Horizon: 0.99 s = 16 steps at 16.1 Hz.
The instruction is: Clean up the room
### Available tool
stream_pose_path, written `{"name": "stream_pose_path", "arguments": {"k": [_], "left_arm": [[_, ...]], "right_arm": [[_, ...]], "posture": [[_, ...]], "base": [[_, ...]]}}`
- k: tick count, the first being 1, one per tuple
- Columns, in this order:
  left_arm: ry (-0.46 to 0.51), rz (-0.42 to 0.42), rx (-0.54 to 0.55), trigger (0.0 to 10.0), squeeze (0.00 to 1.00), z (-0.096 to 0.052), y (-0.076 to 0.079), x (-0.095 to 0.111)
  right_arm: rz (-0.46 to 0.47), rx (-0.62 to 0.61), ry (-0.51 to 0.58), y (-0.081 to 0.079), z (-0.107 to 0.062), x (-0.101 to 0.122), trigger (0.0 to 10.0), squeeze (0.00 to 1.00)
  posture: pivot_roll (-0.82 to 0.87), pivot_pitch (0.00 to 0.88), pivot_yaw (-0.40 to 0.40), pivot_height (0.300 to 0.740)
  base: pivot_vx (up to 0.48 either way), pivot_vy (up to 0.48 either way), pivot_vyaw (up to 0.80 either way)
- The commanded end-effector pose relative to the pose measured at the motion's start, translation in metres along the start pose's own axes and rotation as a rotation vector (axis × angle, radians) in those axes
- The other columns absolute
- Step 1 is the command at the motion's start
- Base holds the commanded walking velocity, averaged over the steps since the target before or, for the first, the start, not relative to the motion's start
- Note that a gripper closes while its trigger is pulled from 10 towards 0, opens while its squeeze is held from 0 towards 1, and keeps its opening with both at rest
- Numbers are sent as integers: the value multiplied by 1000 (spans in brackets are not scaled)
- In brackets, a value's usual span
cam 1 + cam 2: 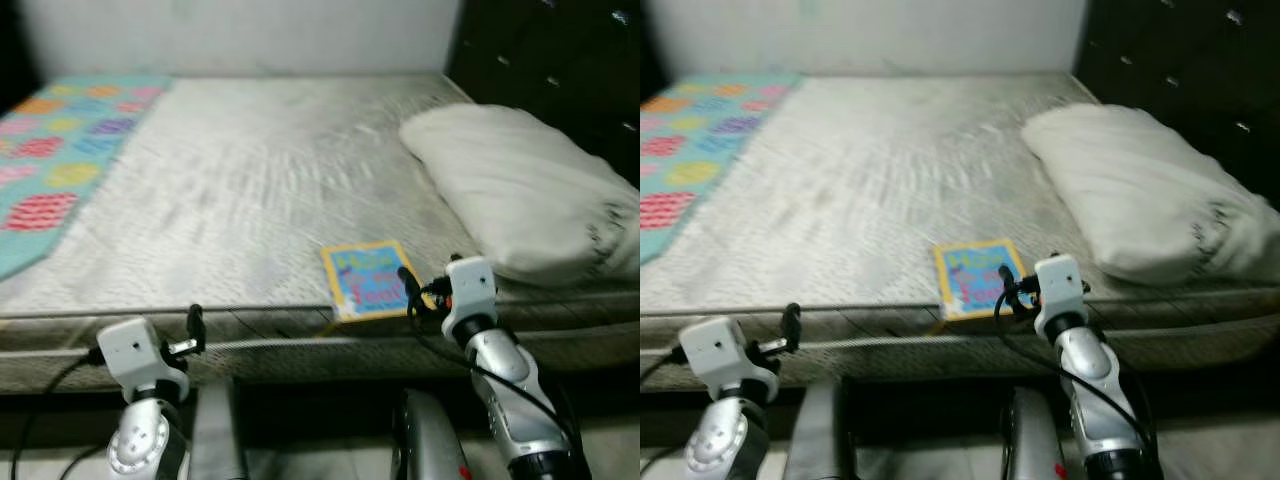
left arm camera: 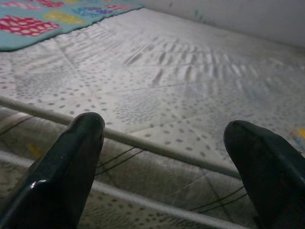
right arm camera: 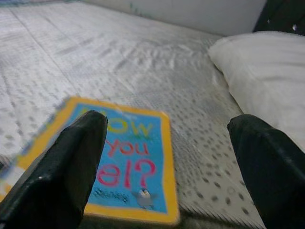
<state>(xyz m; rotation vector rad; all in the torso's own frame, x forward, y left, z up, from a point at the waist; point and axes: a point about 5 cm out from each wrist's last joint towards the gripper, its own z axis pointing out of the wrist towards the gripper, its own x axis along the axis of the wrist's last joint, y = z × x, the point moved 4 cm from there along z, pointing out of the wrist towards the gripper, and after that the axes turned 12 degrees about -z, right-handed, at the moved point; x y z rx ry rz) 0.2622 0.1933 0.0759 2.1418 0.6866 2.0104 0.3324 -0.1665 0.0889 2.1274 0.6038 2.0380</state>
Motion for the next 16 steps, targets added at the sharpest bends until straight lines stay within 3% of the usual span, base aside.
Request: {"name": "stream_pose_path", "arguments": {"k": [1,6,12,14,16], "left_arm": [[13,3,-7,10000,0,0,4,2],[-2,13,-5,10000,0,1,3,-1],[-14,7,-2,10000,0,2,5,-3],[-14,7,-4,10000,0,2,6,-2],[-23,6,-4,10000,0,1,6,-3]], "right_arm": [[-10,5,22,2,5,8,10000,0],[-31,21,29,1,8,8,10000,0],[-60,37,19,0,12,5,10000,0],[-155,63,-9,0,14,0,10000,0],[-289,145,-102,0,18,-14,10000,0]], "posture": [[15,0,-18,487],[13,0,-16,487],[19,0,-16,447],[20,0,-15,447],[18,0,-14,447]], "base": [[0,0,0],[0,0,0],[0,0,0],[0,0,0],[0,0,0]]}}
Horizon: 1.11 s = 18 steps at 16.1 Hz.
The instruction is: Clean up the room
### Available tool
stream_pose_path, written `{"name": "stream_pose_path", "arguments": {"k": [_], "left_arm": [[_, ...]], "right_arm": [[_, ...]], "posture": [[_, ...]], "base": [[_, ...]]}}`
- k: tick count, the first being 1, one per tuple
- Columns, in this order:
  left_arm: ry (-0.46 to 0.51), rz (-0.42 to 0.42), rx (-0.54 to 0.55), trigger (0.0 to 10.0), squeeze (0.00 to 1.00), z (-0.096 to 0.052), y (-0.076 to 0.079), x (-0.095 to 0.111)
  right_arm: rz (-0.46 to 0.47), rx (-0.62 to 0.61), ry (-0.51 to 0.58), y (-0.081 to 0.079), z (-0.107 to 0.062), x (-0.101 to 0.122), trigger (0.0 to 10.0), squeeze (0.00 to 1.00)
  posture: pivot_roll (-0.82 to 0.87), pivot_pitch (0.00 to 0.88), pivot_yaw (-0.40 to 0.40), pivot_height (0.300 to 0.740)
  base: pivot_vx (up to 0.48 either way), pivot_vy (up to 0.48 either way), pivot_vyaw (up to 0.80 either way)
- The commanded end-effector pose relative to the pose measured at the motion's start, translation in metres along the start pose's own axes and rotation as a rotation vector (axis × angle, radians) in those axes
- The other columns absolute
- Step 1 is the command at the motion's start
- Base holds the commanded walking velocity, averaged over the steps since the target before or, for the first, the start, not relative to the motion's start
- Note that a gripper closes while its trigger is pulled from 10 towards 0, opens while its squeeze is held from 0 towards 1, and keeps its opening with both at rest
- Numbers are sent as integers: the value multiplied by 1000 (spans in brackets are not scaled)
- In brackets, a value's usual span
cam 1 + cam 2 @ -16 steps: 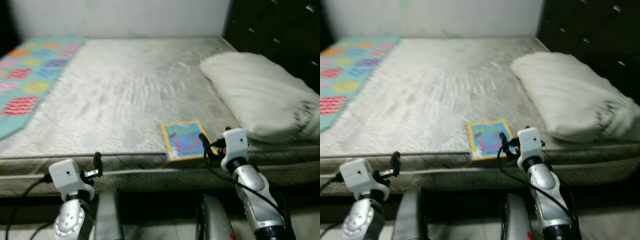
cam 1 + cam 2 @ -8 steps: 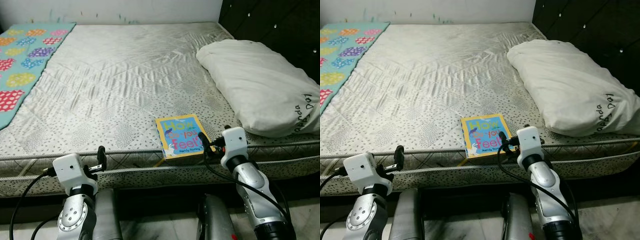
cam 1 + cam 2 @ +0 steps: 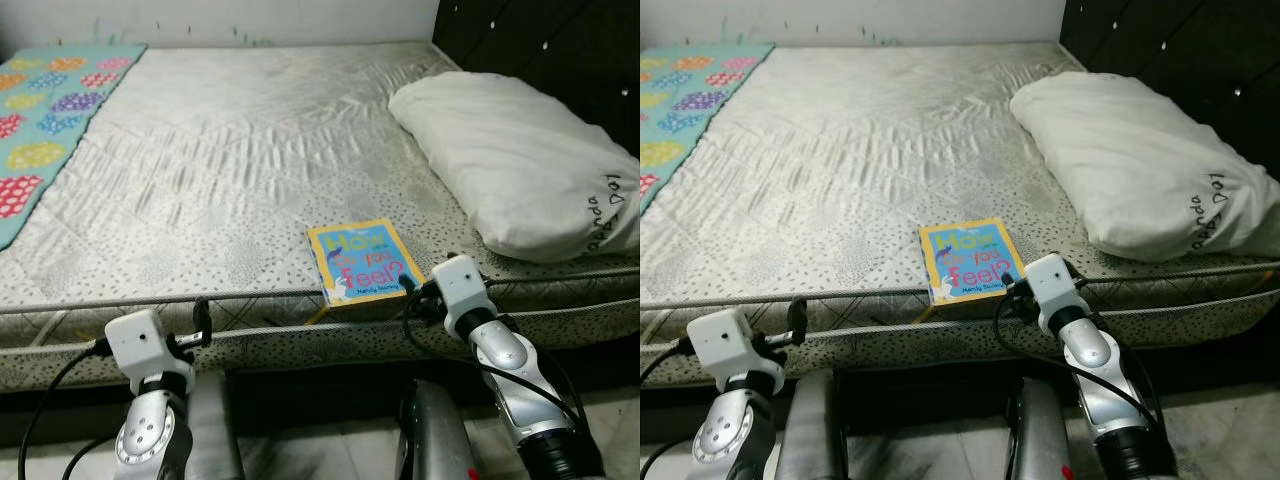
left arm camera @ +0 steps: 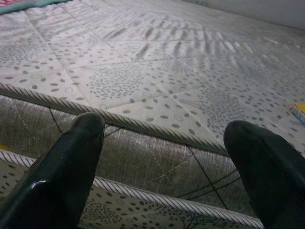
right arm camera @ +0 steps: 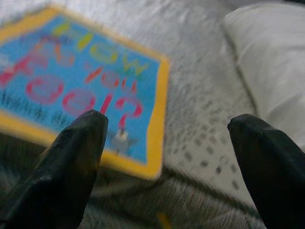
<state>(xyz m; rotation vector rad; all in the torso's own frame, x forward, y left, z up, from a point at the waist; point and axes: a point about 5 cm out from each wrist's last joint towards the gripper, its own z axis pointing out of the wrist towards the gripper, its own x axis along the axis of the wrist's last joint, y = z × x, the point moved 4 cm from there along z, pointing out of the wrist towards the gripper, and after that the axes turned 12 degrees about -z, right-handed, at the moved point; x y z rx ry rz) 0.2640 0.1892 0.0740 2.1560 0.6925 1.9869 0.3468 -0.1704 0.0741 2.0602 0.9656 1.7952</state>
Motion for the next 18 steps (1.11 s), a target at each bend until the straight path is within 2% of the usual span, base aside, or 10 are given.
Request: {"name": "stream_pose_path", "arguments": {"k": [1,3,7,9,12,18], "left_arm": [[-6,10,-8,10000,0,1,3,0],[-6,9,-12,10000,0,1,5,1],[-10,12,-7,10000,0,0,3,1],[-10,14,-7,10000,0,0,3,1],[-10,17,-9,10000,0,1,3,1],[-6,22,-8,10000,0,1,2,3]], "right_arm": [[-29,28,-10,-1,3,1,10000,0],[8,24,-9,2,4,-1,10000,0],[-64,55,-40,5,4,-9,10000,0],[-109,66,-55,14,6,-11,10000,0],[-96,23,-47,32,10,-8,10000,0],[-32,27,-46,30,12,-6,10000,0]], "posture": [[18,0,-14,447],[19,0,-14,427],[19,0,-14,417],[24,0,-10,417],[24,0,-9,417],[26,0,-9,417]], "base": [[0,0,0],[0,0,0],[0,0,0],[0,0,0],[0,0,0],[0,0,0]]}}
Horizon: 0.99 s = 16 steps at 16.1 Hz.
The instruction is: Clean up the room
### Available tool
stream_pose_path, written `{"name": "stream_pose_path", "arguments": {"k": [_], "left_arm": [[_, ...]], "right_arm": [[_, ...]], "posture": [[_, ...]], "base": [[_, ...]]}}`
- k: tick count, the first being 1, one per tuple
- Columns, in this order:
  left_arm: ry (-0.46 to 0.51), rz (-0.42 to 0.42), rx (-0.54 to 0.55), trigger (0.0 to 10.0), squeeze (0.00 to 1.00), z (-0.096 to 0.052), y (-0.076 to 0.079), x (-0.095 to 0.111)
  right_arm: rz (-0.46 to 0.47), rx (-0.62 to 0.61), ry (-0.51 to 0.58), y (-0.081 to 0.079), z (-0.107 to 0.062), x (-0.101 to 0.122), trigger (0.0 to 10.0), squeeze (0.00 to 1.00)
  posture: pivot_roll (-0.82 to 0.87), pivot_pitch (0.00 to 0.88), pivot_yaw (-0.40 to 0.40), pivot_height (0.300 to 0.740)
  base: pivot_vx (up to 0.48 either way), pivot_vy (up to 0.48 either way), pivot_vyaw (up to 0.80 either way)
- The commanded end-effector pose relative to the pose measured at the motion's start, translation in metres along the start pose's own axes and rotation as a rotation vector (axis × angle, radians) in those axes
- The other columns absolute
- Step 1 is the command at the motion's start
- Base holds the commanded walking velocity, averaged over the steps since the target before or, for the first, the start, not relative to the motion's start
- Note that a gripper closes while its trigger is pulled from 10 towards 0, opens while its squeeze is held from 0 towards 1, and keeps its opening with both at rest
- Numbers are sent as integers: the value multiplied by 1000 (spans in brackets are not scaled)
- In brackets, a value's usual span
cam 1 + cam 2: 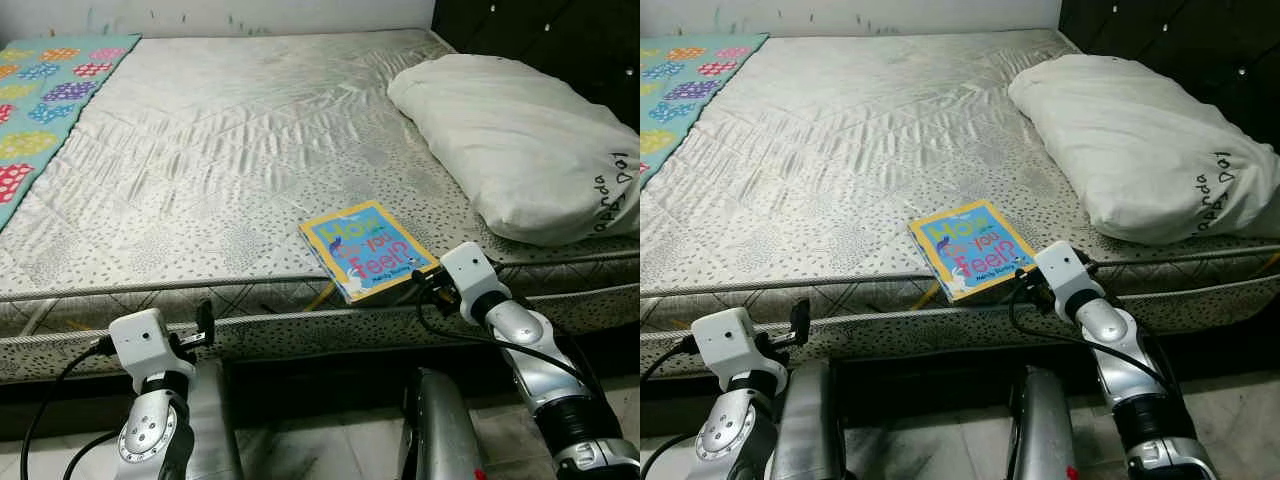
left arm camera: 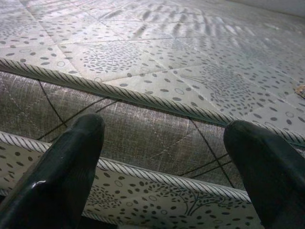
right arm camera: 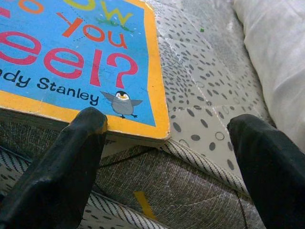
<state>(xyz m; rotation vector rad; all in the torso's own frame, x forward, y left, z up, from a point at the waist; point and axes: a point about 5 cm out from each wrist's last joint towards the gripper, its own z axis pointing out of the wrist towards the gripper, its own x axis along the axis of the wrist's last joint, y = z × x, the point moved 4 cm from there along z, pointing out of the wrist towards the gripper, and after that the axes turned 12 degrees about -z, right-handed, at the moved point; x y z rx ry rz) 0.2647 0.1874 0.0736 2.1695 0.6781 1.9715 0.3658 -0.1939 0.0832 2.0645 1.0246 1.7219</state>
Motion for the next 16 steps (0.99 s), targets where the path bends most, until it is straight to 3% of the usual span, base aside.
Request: {"name": "stream_pose_path", "arguments": {"k": [1,3,5,7,10,13,16], "left_arm": [[11,16,-2,10000,0,1,0,5],[11,16,-3,10000,0,1,0,5],[10,11,-5,10000,0,2,1,4],[12,7,-6,10000,0,2,2,4],[13,9,-4,10000,0,1,1,5],[8,9,-3,10000,0,1,1,4],[0,6,-12,10000,0,2,3,2]], "right_arm": [[-6,4,-13,3,-1,-3,10000,0],[-43,-54,-29,19,-4,-7,10000,0],[-61,-202,-12,45,-5,-2,10000,0],[-70,-240,-14,54,-3,2,10000,0],[-190,-113,-115,47,-2,-15,10000,0],[-389,139,-139,37,-9,-24,10000,0],[-471,224,-137,46,-13,-20,10000,0]], "posture": [[28,0,-10,417],[28,0,-10,417],[20,0,-11,417],[22,0,-11,417],[27,0,-12,417],[26,0,-11,417],[26,0,-11,417]], "base": [[0,0,0],[0,0,0],[0,0,0],[0,0,0],[0,0,0],[0,0,0],[0,0,0]]}}
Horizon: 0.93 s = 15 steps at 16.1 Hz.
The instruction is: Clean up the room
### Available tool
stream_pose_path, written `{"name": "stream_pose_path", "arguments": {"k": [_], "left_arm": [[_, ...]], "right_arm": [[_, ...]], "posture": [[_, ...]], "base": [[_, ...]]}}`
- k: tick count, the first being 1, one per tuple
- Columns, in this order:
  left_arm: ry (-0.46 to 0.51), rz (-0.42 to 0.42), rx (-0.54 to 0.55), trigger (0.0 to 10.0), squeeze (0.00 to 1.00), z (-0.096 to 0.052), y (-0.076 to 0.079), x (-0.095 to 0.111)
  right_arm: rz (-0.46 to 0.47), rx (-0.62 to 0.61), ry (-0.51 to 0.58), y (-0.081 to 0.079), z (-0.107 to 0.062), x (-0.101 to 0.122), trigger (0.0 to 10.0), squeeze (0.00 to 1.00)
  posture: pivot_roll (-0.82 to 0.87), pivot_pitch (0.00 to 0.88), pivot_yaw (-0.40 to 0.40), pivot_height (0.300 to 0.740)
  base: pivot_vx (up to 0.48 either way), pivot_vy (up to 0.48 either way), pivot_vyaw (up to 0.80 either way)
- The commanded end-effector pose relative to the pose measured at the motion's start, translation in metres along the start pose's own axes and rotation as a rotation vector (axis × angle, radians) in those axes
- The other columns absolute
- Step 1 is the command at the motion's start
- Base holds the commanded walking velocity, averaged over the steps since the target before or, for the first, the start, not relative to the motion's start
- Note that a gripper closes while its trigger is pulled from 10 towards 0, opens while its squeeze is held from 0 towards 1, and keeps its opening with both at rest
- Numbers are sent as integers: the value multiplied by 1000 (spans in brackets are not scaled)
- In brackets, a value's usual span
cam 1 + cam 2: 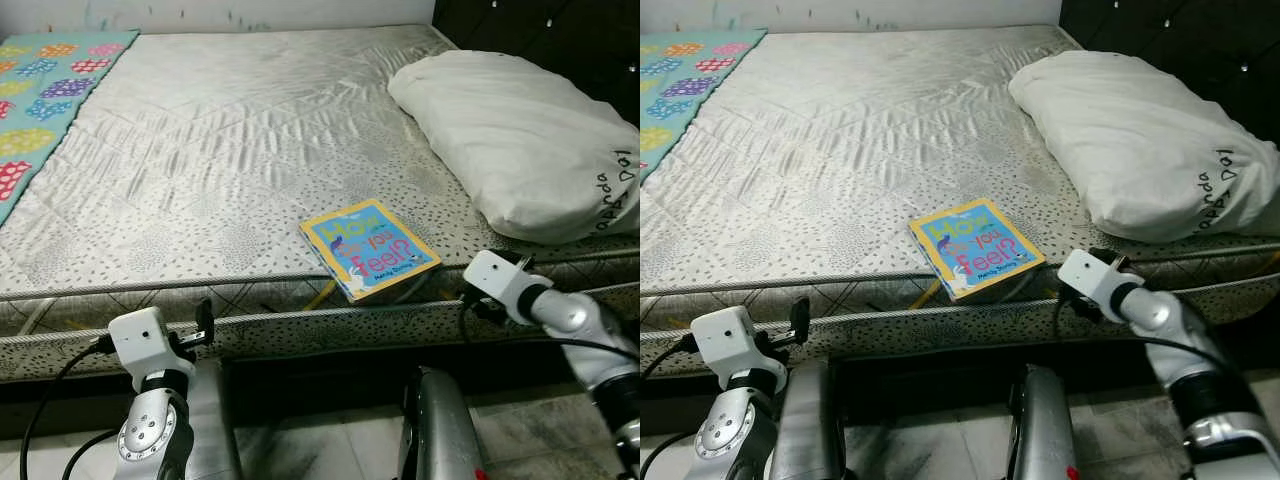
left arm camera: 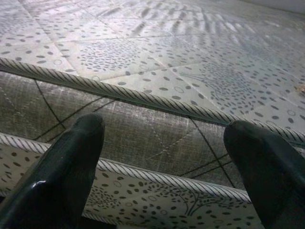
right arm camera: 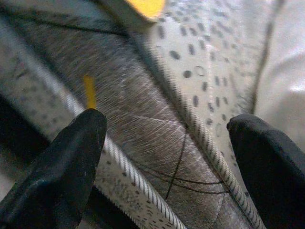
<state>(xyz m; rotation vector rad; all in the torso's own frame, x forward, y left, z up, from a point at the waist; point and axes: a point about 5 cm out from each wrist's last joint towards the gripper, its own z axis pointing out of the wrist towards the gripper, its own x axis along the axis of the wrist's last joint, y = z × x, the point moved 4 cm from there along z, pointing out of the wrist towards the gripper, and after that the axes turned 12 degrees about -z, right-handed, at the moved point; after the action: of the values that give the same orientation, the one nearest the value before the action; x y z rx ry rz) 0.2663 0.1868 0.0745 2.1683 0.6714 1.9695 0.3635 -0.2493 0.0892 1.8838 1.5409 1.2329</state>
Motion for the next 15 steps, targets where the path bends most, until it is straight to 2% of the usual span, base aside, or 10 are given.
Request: {"name": "stream_pose_path", "arguments": {"k": [1,2,4,5,7,8,10,11,13,15], "left_arm": [[-6,6,-9,10000,0,2,2,0],[-8,7,-9,10000,0,2,2,0],[-39,11,-13,10000,0,1,1,-5],[-55,4,-17,10000,0,1,2,-8],[-62,-4,-28,10000,0,1,4,-9],[-62,-1,-34,10000,0,1,5,-9],[-67,0,-38,10000,0,2,5,-10],[-77,-1,-51,10000,0,2,8,-11],[-80,-1,-58,10000,0,2,9,-11],[-92,-3,-74,10000,0,5,12,-13]], "right_arm": [[-73,55,56,10,-4,12,10000,0],[-81,84,72,10,-7,14,10000,0],[-138,259,161,1,-21,20,10000,0],[-143,304,182,0,-26,21,10000,0],[-77,414,266,-7,-35,25,10000,0],[-4,515,367,-21,-45,37,10000,0],[74,602,458,-34,-53,52,10000,0],[112,710,527,-51,-63,63,10000,0],[147,764,570,-59,-68,70,10000,0],[224,808,678,-76,-70,94,10000,0]], "posture": [[11,0,-6,417],[11,0,-6,417],[6,0,-2,417],[6,0,-2,417],[6,0,-4,417],[6,0,-4,417],[8,0,1,417],[8,0,1,417],[7,0,5,417],[4,0,8,417]], "base": [[0,0,0],[0,0,0],[0,0,0],[0,0,0],[0,0,0],[0,0,0],[0,0,0],[0,0,0],[0,0,0],[0,0,0]]}}
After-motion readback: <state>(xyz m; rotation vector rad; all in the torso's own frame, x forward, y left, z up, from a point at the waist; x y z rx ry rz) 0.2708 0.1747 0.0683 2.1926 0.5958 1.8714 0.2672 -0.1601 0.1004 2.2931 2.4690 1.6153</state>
